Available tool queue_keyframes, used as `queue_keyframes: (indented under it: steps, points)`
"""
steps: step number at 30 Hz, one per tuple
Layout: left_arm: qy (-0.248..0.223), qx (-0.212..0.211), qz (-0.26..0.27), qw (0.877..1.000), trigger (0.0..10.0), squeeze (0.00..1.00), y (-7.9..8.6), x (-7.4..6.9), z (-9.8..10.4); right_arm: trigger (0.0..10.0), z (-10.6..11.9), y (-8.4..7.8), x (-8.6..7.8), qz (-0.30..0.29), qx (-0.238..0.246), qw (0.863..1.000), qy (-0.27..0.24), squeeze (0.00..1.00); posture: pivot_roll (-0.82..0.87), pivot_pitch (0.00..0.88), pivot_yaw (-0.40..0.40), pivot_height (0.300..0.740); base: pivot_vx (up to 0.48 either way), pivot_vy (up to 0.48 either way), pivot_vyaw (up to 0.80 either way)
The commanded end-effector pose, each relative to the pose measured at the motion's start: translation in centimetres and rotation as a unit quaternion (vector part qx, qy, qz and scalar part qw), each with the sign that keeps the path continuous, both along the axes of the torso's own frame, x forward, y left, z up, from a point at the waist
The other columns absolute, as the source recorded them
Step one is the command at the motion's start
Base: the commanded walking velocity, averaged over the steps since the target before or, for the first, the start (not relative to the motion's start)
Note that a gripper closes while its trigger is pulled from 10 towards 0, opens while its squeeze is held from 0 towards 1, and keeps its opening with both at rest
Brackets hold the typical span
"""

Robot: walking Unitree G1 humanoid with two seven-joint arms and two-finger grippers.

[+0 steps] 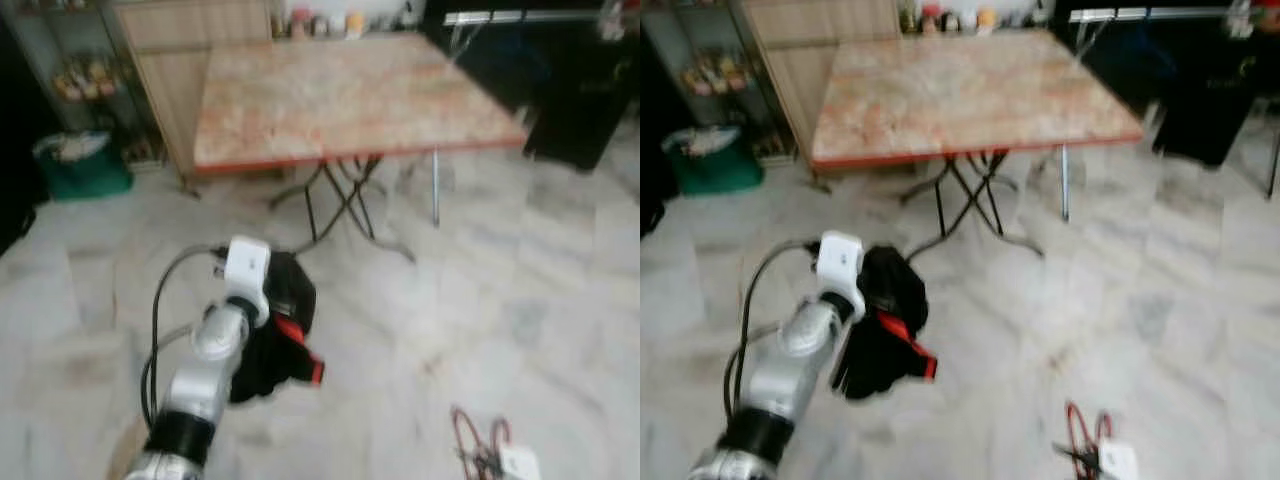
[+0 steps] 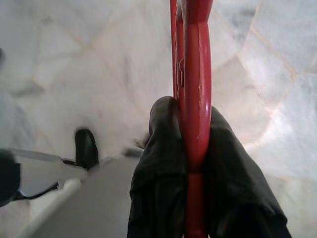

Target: Hang hanger

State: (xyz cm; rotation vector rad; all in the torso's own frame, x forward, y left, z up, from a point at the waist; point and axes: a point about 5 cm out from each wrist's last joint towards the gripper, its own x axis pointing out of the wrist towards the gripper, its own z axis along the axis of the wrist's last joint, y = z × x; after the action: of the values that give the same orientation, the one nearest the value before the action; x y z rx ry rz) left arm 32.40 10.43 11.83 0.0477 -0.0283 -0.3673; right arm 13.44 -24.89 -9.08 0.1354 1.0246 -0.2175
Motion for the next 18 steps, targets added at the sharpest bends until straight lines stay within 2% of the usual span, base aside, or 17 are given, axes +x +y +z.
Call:
queue_keyframes:
  steps: [1,18]
  points:
    - [-0.018,-0.002,-0.001,1.000,10.0,0.00,0.18,0.20,0.88,10.0,-0.24,0.56,-0.23,-0.002,0.008,1.000,0.003,0.00,-0.01,0.000,0.004,0.740,0.315,0.000,0.00]
    - [-0.023,-0.004,-0.004,1.000,10.0,0.00,-0.03,0.17,0.98,10.0,-0.24,0.56,-0.24,-0.003,0.008,1.000,0.003,0.00,-0.01,0.000,0.003,0.740,0.347,0.000,0.00]
